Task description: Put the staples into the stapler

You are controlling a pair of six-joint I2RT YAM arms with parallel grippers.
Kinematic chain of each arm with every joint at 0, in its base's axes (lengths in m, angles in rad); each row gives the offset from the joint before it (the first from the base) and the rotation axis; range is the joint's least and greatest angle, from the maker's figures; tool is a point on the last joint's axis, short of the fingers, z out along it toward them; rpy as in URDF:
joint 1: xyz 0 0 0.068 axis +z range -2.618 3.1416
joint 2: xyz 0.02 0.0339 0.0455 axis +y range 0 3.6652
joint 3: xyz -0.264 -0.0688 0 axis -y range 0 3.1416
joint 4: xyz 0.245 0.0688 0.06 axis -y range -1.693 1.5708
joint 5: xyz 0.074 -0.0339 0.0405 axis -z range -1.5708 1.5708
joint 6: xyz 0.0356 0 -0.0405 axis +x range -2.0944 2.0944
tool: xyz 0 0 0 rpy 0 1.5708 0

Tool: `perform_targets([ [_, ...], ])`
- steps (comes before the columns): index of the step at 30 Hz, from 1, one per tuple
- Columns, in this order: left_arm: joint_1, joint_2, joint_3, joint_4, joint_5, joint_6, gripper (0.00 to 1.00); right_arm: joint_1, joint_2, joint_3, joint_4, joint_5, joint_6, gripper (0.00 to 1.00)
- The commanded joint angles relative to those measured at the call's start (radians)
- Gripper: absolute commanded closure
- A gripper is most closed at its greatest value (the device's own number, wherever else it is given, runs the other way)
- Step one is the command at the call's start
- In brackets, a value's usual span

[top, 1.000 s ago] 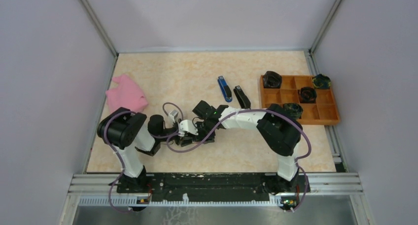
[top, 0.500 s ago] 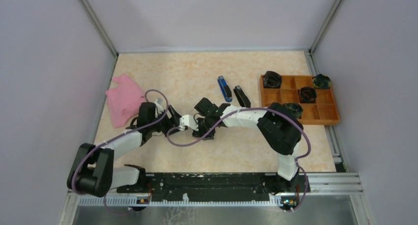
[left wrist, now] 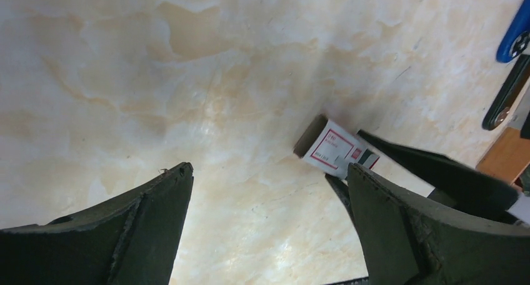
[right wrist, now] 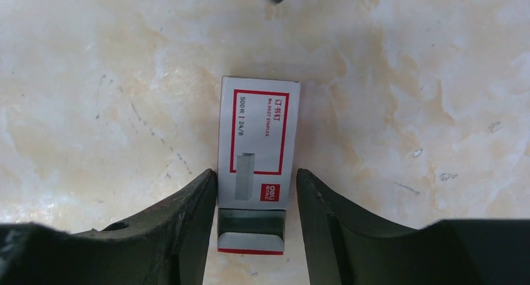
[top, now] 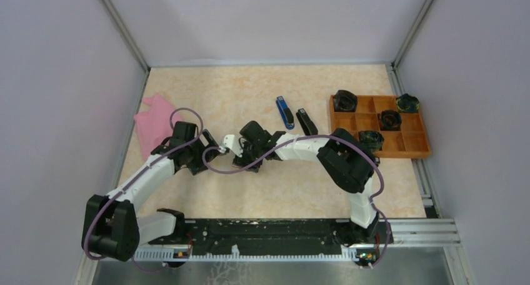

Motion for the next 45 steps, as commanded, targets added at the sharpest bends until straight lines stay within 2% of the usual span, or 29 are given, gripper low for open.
perform_targets([
  [1,0.002,0.032,0.039,-0.077,0.048,-0.019,0.02,0.009,0.006,0.001,0.094,0.043,0.084,0.47],
  [8,-0.027,0.062,0.055,-0.074,0.064,-0.067,0.02,-0.031,-0.159,-0.189,0.248,0.025,0.125,0.27],
  [11,-0.041,0.082,0.066,-0.073,0.063,-0.093,0.03,-0.048,-0.209,-0.261,0.298,0.019,0.131,0.25],
  [21,-0.095,0.197,0.145,-0.073,0.034,-0.153,0.04,-0.066,-0.201,-0.359,0.437,-0.004,0.139,0.26],
  [38,-0.202,0.422,0.258,-0.088,-0.006,-0.283,0.06,-0.067,-0.16,-0.389,0.461,-0.068,0.135,0.37],
  [45,-0.235,0.469,0.282,-0.105,-0.01,-0.336,0.14,-0.058,-0.151,-0.402,0.485,-0.038,0.138,0.41],
])
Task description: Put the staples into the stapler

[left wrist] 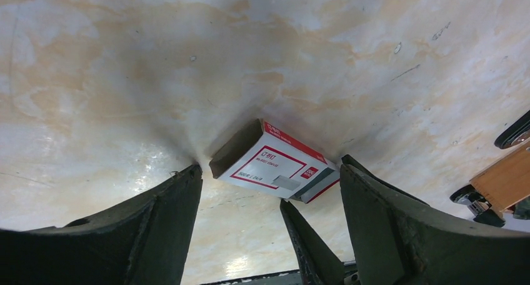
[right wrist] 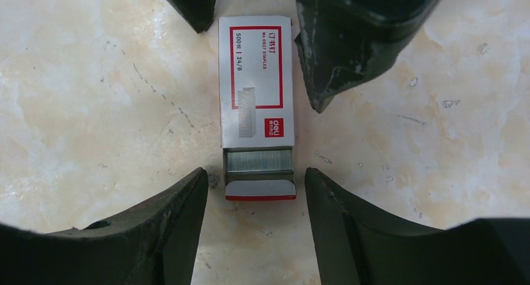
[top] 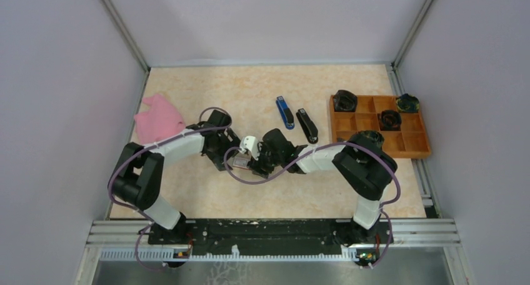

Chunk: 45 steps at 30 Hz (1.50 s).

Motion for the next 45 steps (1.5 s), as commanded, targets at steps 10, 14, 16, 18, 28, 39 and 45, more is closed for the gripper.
perform_targets([
  [10,-0.041,0.083,0.073,-0.183,-0.082,-0.127,0.27,0.062,-0.004,-0.066,0.121,0.091,0.068,0.49],
  [14,-0.045,0.094,0.099,-0.243,-0.114,-0.144,0.3,0.081,-0.014,-0.098,0.176,0.13,0.116,0.5],
  [16,-0.047,0.105,0.121,-0.273,-0.13,-0.151,0.31,0.09,-0.018,-0.109,0.195,0.148,0.137,0.5],
  [18,-0.05,0.118,0.139,-0.303,-0.145,-0.158,0.3,0.1,-0.017,-0.114,0.205,0.163,0.149,0.5],
  [28,-0.066,0.175,0.198,-0.358,-0.153,-0.179,0.28,0.13,-0.015,-0.139,0.258,0.223,0.197,0.51],
  [39,-0.07,0.081,0.155,-0.355,-0.172,-0.191,0.25,0.149,-0.073,-0.176,0.322,0.24,0.186,0.43],
  [45,-0.071,0.093,0.158,-0.348,-0.153,-0.196,0.22,0.15,-0.043,-0.162,0.313,0.205,0.156,0.39],
])
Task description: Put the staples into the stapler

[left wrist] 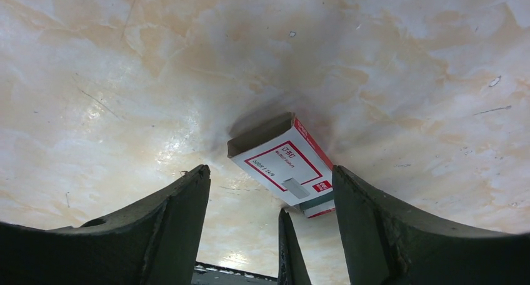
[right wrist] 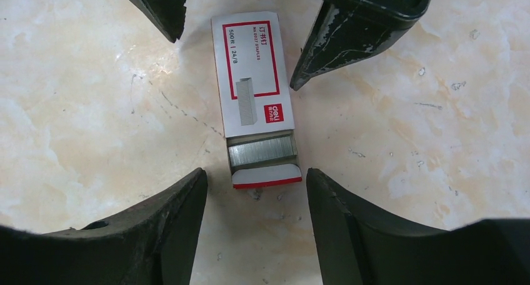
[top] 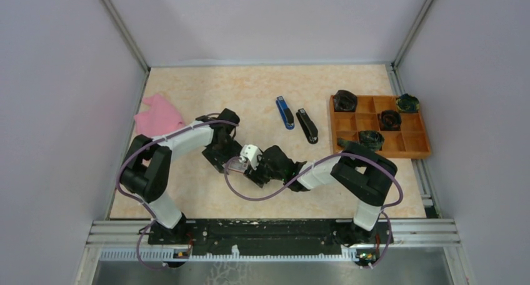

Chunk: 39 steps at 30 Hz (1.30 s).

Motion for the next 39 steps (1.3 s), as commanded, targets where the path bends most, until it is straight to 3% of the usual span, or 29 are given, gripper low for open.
perform_targets([
  [1,-0.006,0.0,-0.002,-0.028,-0.009,-0.041,0.22,0.011,-0.003,0.011,0.011,-0.04,-0.032,0.39],
  [8,-0.005,0.036,0.006,-0.016,0.012,-0.044,0.11,-0.001,0.056,0.039,0.004,-0.091,-0.05,0.4],
  [13,-0.005,0.049,0.015,-0.015,0.009,-0.047,0.11,-0.001,0.061,0.046,-0.011,-0.094,-0.055,0.44],
  [34,-0.004,0.108,0.045,-0.069,-0.026,-0.065,0.41,0.008,0.027,0.031,-0.035,-0.049,-0.023,0.54],
  [39,-0.003,0.121,0.058,-0.085,-0.038,-0.063,0.42,0.008,0.002,0.011,-0.065,-0.046,-0.045,0.56],
])
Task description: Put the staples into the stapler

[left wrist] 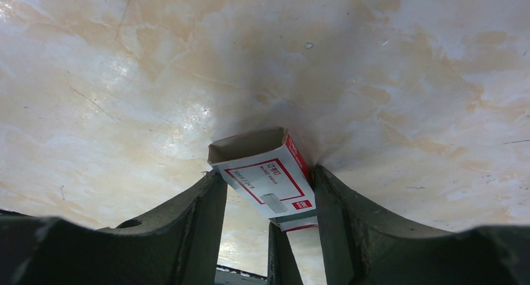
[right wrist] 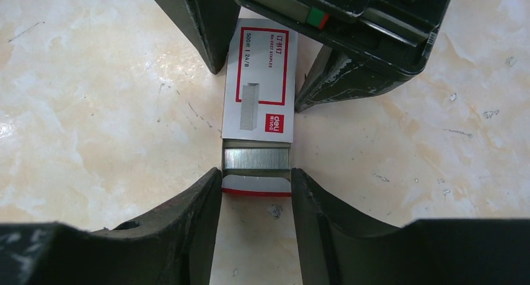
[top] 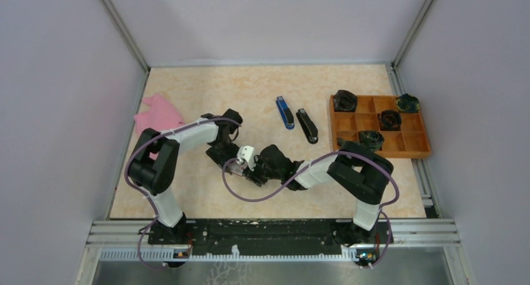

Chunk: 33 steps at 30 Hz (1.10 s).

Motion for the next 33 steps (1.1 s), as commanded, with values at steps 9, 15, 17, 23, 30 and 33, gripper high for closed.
perform_targets([
  [9,0.013,0.037,0.014,-0.065,-0.074,-0.025,0.42,0.006,-0.077,-0.06,-0.116,0.043,-0.055,0.58],
  [15,0.049,0.014,0.005,-0.076,-0.094,-0.011,0.41,0.003,-0.12,-0.103,-0.157,0.049,-0.081,0.58],
  [17,0.06,0.004,-0.003,-0.079,-0.102,-0.006,0.41,-0.002,-0.148,-0.114,-0.174,0.044,-0.092,0.58],
  [23,0.092,-0.041,-0.03,-0.081,-0.122,0.007,0.39,-0.025,-0.209,-0.144,-0.223,0.025,-0.129,0.57],
  [30,0.096,-0.096,-0.036,-0.054,-0.111,0.048,0.33,-0.051,-0.242,-0.152,-0.253,-0.021,-0.165,0.53],
  [33,0.095,-0.123,-0.038,-0.041,-0.107,0.078,0.2,-0.051,-0.237,-0.134,-0.264,-0.022,-0.162,0.5],
])
